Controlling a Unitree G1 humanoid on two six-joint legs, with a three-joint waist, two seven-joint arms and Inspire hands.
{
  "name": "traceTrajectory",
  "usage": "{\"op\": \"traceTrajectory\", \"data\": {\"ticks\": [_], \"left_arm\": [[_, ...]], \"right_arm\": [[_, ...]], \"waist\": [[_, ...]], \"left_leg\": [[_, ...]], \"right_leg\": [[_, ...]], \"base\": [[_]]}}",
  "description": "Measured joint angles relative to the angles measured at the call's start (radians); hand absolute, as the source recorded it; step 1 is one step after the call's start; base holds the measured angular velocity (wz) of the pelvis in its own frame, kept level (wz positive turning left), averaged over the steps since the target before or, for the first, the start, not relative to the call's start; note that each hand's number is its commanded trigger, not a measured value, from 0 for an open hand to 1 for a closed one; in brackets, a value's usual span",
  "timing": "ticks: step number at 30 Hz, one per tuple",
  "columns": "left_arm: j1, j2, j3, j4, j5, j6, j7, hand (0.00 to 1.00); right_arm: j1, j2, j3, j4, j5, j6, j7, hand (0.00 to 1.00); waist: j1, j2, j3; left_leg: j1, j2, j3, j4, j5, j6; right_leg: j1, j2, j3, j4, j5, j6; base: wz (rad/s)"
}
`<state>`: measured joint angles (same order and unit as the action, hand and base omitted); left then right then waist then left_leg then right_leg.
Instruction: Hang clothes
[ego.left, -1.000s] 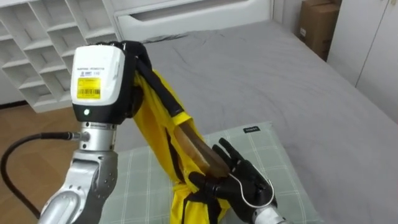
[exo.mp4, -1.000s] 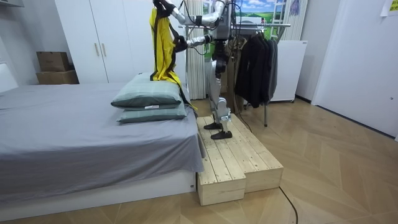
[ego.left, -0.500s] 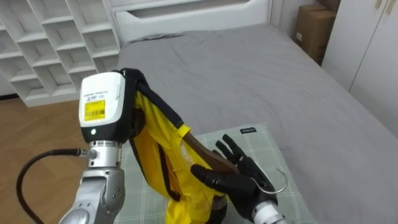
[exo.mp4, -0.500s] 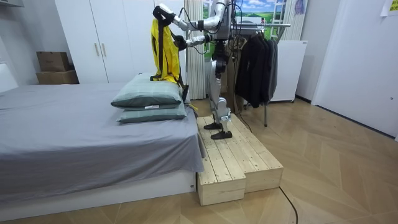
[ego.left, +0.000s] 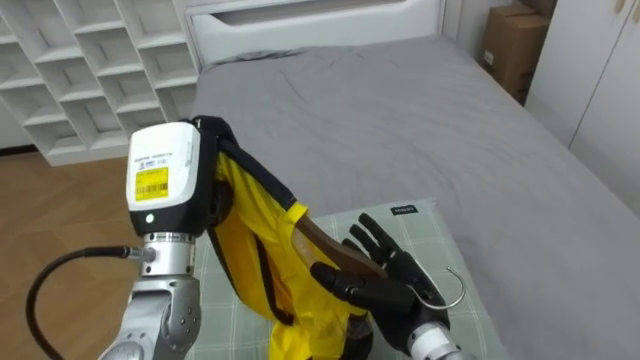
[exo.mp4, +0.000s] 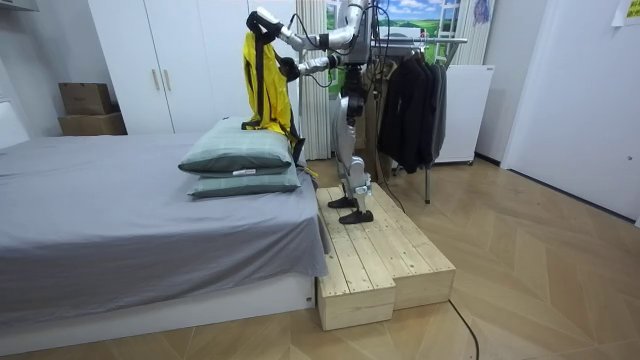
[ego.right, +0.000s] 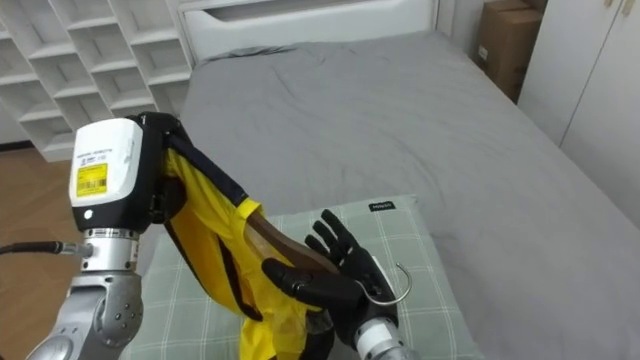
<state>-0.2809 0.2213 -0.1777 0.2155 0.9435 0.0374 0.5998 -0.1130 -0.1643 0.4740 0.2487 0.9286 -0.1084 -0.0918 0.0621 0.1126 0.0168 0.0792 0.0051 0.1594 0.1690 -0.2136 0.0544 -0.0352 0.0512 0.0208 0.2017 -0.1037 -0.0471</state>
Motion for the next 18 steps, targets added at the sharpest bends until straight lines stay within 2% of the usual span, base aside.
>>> {"op": "traceTrajectory", "data": {"ticks": [5, 18], "left_arm": [[0.005, 0.002, 0.000, 0.000, 0.000, 0.000, 0.001, 1.00], [0.009, 0.008, -0.001, 0.000, -0.004, 0.000, 0.002, 1.00]], "right_arm": [[0.000, 0.000, 0.000, 0.000, 0.000, 0.000, -0.001, 0.00], [0.000, -0.004, 0.007, 0.001, 0.000, 0.000, -0.001, 0.00]], "waist": [[0.000, -0.004, 0.0028], [-0.003, -0.003, 0.0023]], "left_leg": [[-0.002, -0.001, -0.001, 0.000, 0.000, 0.000], [0.007, 0.000, -0.008, -0.002, 0.000, 0.000]], "right_leg": [[0.000, -0.001, 0.000, -0.002, -0.002, 0.001], [0.017, 0.000, -0.001, -0.019, -0.001, 0.000]], "base": [[0.00], [0.01]]}}
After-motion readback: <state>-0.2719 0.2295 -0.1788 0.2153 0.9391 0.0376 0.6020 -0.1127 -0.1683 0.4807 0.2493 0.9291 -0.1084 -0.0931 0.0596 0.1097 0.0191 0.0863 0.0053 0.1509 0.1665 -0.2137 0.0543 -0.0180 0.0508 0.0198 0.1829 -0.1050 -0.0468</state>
